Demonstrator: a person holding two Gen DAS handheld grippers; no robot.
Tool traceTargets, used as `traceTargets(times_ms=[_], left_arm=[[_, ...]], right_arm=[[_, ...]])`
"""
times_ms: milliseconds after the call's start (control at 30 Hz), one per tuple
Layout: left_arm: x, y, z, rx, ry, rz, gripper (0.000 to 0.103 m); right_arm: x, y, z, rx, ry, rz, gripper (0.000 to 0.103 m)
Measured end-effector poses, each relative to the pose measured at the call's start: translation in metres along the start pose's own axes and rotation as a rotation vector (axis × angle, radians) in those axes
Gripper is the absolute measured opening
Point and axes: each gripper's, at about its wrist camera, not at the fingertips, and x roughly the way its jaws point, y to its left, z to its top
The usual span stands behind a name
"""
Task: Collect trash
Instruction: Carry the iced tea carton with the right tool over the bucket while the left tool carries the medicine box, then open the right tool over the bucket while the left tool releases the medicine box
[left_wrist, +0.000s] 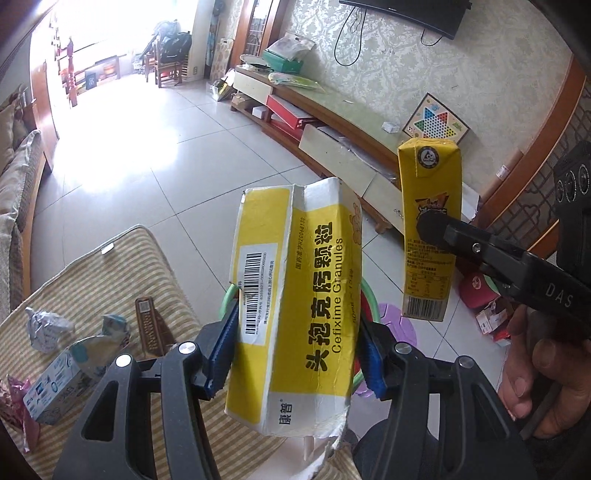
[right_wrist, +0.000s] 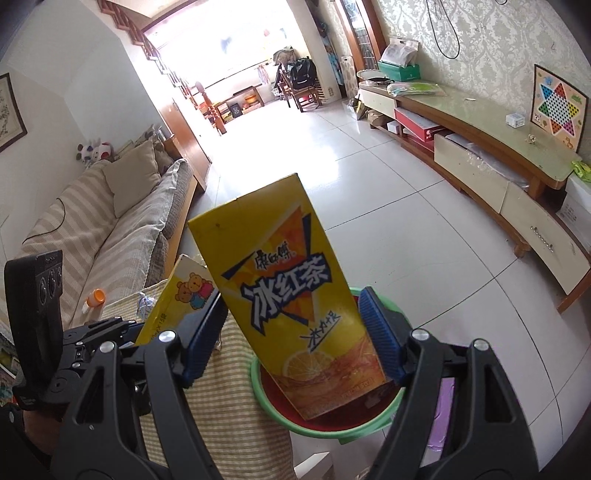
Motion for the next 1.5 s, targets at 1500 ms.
traceTargets(times_ms=[1500], left_arm=[[-0.016,0.044,-0.011,-0.113,-0.032,0.053,0.095]], right_arm=[[0.005,0.028,0.016,-0.031,0.002,0.017,0.098]])
